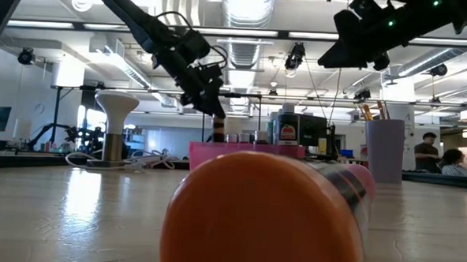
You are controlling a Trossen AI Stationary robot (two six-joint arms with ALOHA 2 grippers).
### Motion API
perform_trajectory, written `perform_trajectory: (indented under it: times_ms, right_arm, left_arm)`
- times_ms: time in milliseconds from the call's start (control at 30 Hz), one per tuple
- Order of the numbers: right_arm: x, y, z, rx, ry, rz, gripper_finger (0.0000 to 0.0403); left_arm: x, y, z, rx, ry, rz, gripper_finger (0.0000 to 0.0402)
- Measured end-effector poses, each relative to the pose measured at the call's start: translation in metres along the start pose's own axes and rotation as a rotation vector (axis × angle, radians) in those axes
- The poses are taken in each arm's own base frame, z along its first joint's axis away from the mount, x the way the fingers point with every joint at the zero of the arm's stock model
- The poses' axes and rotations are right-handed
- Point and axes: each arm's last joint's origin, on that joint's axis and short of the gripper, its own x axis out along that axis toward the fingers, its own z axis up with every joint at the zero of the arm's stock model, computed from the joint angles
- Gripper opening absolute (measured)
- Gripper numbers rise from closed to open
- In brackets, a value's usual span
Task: Pick & Place Paint Supplies
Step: Put the yellow black paint bottle into the pink bin
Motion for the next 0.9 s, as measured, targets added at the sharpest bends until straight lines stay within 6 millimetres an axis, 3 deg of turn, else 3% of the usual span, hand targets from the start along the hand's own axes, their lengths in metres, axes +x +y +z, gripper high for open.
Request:
perform_trajectory:
  times_ms: [333,900]
  right_arm:
    - [0.012,-0.019,-0.002,0.019,0.020,-0.103,0.0144]
    - [0.013,-0.019,-0.005,0.021,0.038,-0.069,0.0170]
  left_arm:
    - [0.024,0.016,-0.016,-0.025,0.013,-0.009,0.0138]
    - [0.048,0.020,-0.034,-0.028,0.065,-0.017,0.0138]
